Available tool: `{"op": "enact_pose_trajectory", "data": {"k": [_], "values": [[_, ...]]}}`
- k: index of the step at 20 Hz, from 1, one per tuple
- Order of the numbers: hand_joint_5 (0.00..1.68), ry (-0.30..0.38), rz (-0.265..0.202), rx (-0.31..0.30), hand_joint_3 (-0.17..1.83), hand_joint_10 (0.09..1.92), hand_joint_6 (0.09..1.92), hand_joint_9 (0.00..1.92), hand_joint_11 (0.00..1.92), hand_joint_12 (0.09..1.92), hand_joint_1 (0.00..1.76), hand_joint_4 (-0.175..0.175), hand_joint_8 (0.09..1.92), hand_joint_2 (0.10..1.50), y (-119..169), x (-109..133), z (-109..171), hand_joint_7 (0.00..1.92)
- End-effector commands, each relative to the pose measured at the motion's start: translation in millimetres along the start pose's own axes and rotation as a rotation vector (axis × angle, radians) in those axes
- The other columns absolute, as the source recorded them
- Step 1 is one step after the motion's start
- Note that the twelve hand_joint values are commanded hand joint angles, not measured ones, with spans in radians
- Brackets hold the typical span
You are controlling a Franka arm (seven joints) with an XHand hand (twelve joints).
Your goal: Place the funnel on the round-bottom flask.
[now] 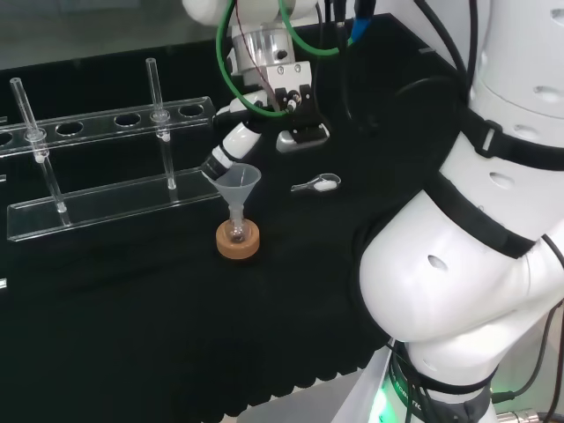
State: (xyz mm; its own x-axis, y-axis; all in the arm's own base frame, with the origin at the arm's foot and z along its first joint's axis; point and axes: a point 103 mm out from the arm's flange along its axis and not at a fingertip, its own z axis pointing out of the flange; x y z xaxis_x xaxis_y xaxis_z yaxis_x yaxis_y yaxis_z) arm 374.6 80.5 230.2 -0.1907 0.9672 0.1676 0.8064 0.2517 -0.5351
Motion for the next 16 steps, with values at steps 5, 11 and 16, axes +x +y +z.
{"op": "enact_pose_trajectory", "data": {"k": [5,11,16], "values": [[0.00,0.003,0.030,-0.106,0.02,0.09,0.09,0.00,0.00,0.09,0.44,-0.035,0.09,0.60,-20.3,-12.7,-27.2,0.00],[0.00,-0.004,0.085,-0.161,0.02,0.09,0.09,0.00,0.00,0.09,0.45,-0.038,0.09,0.61,-26.2,-28.7,-35.4,0.00],[0.00,0.006,0.125,-0.152,0.02,0.09,0.09,0.00,0.00,0.09,0.48,-0.040,0.09,0.62,-28.0,-37.0,-32.5,0.00]]}}
